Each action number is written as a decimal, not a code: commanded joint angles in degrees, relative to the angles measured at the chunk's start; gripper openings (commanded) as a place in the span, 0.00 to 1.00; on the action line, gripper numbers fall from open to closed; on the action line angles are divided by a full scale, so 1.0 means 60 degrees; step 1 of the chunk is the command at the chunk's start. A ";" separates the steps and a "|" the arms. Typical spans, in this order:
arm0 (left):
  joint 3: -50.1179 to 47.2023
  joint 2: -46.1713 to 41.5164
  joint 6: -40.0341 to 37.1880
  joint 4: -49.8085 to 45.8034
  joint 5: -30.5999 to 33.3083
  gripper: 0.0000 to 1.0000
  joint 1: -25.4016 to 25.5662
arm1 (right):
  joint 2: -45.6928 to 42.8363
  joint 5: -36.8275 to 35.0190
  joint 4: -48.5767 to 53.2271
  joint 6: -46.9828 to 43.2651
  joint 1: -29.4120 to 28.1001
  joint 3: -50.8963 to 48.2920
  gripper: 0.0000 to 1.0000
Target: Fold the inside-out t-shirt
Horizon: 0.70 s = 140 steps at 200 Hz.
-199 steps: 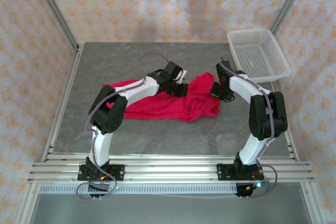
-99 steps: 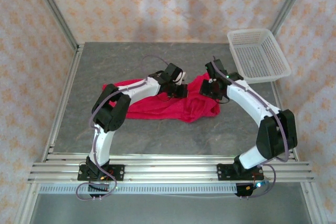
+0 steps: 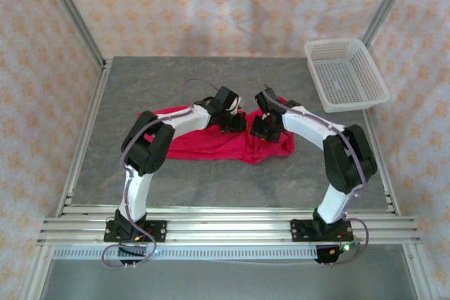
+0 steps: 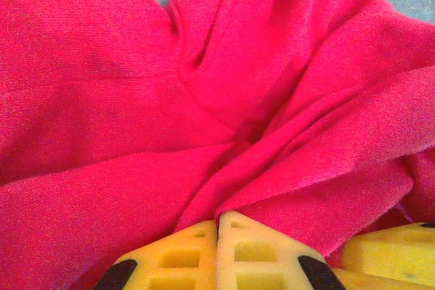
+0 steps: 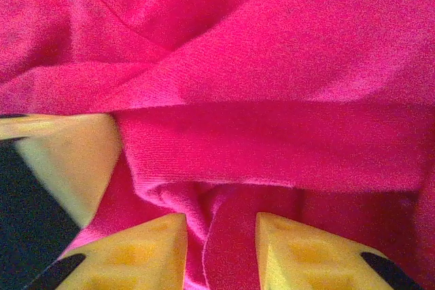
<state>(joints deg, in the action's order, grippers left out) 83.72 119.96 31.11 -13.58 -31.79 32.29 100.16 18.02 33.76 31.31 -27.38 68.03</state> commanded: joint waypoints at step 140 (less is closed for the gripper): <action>0.0075 -0.0065 0.0354 -0.0739 0.1034 0.00 -0.2306 | -0.7566 -0.2827 -0.0368 0.0399 -0.0022 -0.3832 0.00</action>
<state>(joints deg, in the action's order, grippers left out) 85.82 120.79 32.99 -16.95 -28.03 18.13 68.31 8.21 36.16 27.18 -27.59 61.49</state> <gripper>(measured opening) 0.048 0.046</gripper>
